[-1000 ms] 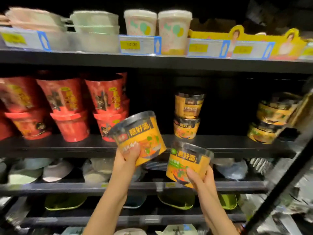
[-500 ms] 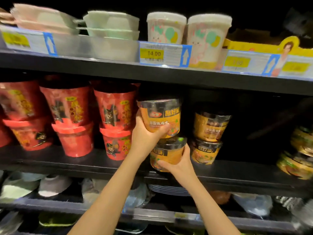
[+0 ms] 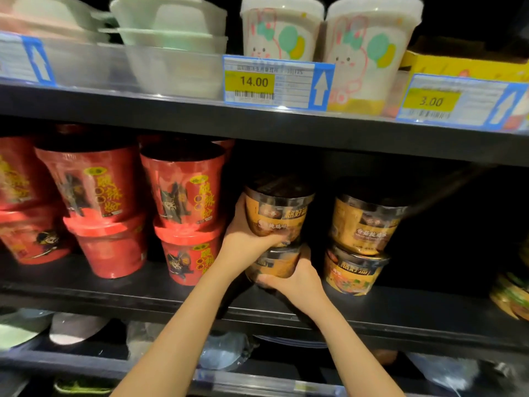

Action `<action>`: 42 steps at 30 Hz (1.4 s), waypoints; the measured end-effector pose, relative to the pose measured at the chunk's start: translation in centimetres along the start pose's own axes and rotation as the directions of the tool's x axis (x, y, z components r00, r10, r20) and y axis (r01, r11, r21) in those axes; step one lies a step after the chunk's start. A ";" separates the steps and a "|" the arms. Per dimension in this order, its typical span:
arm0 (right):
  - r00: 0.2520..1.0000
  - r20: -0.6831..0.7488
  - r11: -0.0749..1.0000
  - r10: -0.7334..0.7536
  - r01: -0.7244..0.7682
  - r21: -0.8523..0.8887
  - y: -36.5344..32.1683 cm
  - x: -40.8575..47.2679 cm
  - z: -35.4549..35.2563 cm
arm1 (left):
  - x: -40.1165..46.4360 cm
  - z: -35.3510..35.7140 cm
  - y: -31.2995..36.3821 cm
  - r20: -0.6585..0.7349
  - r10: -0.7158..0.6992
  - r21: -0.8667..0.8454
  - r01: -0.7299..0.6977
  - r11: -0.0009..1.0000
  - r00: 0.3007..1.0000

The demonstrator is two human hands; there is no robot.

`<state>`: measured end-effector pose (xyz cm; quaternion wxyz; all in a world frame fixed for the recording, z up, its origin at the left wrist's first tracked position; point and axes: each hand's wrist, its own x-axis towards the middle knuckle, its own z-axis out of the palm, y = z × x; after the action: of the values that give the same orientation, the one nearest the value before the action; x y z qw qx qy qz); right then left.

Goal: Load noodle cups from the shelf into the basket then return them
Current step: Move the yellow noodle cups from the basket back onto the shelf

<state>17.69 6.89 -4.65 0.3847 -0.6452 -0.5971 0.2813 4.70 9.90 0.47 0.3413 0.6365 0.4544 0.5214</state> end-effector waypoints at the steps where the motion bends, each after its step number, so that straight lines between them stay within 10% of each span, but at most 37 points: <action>1: 1.000 0.007 1.000 0.001 -0.001 -0.012 -0.2 -0.1 -0.1 | 0.1 -0.1 0.0 0.000 -0.001 -0.008 0.001 1.000 1.000; 17: 0.995 0.102 0.999 0.009 -0.013 0.042 -1.1 -0.7 -0.8 | -0.4 -0.4 -0.1 -0.011 0.017 0.112 -0.016 0.994 1.000; 26: 0.990 -0.118 0.962 -0.073 0.039 -0.270 -0.5 -5.0 -1.0 | -5.8 -1.4 0.6 -0.079 0.236 0.476 -0.171 0.863 0.969; 35: 0.927 -0.374 0.845 -0.041 -0.167 -0.507 5.5 -16.8 -6.0 | -14.3 4.6 -1.0 0.433 0.366 0.653 -0.567 0.503 0.824; 42: 0.805 -0.525 0.744 0.276 -0.525 -0.414 14.8 -30.5 -12.2 | -23.5 14.8 -2.6 0.685 0.344 0.376 -0.716 0.587 0.642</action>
<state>32.01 -24.99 -13.24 0.2369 -0.8878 -0.3936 0.0294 17.48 -10.52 -13.51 0.0444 0.9401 0.2583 0.2179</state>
